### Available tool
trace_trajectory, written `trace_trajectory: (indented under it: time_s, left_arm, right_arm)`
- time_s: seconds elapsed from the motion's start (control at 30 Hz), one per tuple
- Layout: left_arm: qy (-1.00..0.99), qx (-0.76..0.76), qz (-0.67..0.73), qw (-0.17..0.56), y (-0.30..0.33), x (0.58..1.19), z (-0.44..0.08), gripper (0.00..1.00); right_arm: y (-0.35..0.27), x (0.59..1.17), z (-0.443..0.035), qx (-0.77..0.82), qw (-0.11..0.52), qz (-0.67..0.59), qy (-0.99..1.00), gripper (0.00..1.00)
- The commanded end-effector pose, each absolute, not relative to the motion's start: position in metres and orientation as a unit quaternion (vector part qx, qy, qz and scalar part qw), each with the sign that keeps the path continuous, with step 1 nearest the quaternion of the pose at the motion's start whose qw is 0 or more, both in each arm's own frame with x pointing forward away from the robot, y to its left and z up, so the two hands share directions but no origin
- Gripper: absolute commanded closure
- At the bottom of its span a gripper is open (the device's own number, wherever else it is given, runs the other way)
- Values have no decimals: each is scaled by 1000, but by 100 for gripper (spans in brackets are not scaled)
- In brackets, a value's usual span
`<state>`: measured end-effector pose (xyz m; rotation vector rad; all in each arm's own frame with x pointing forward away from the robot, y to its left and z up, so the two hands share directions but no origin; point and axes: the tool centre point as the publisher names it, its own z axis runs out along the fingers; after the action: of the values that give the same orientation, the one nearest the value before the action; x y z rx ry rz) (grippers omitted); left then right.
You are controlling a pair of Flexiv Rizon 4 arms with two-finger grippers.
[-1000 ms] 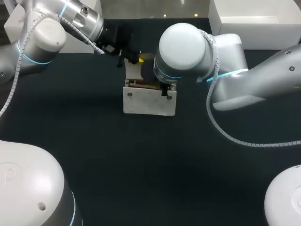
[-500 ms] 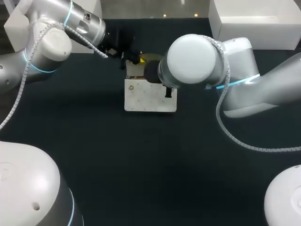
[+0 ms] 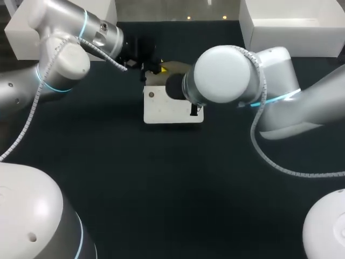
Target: Pick up the bag, open it, inspect its contents, close it, and place it on the opposite side
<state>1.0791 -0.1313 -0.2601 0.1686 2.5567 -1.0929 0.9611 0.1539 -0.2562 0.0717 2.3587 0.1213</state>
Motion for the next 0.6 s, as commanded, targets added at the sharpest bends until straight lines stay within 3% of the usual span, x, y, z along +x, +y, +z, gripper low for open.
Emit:
trace_trajectory:
  time_s: [0.03,0.6]
  left_arm:
    - [899,62,-391,188,-132,1084,-268,100]
    - [897,91,-388,192,-130,1089,-301,100]
  right_arm:
    - [151,954,-262,27,384,54,921,100]
    - [154,941,-299,28,373,60,926,100]
